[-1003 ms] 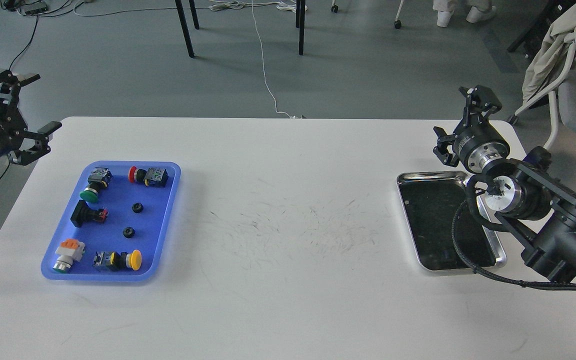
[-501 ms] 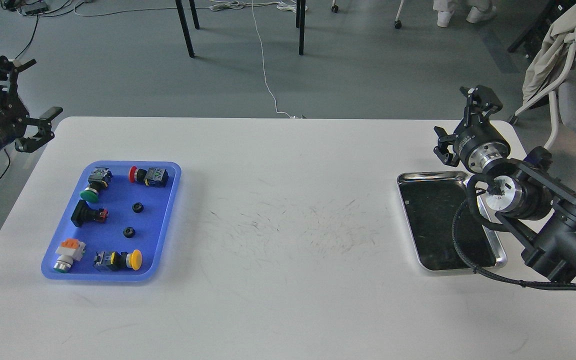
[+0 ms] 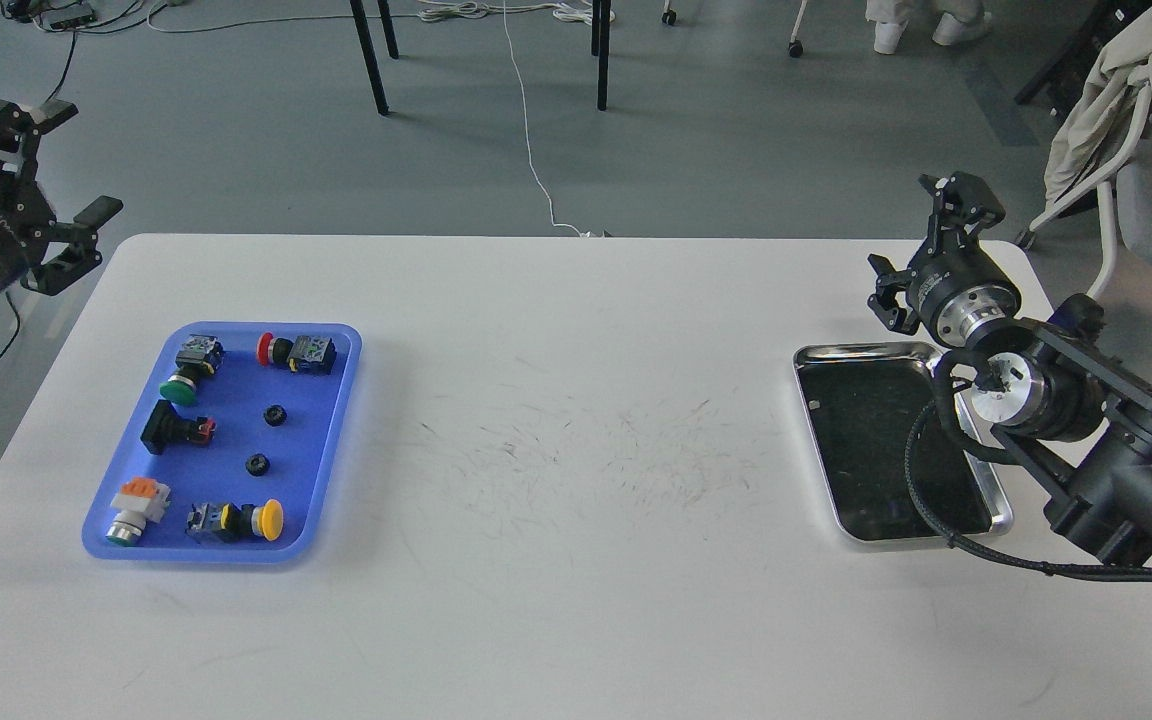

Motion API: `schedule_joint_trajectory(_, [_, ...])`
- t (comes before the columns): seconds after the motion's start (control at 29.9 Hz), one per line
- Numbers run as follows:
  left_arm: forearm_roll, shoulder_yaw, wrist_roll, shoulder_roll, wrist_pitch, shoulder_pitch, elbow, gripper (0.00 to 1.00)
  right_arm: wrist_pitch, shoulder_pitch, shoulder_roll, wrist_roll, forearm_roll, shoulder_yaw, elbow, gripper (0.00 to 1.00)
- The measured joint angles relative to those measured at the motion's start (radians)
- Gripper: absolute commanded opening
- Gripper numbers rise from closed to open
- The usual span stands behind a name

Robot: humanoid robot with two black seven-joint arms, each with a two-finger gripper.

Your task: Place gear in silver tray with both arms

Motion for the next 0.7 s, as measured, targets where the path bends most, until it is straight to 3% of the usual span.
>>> schedule_joint_trajectory(0.37, [0.338,0.003,0.000,0.079,0.129,-0.067,-0.173,0.99,0.000,-0.008,-0.001,0.000,0.000,-0.002,0.001,0.99])
schedule_joint_trajectory(0.7, [0.493,0.031,-0.009,0.097,0.154,-0.092,-0.230,0.99,0.000,-0.010,-0.009,0.000,-0.001,-0.002,0.005,0.99])
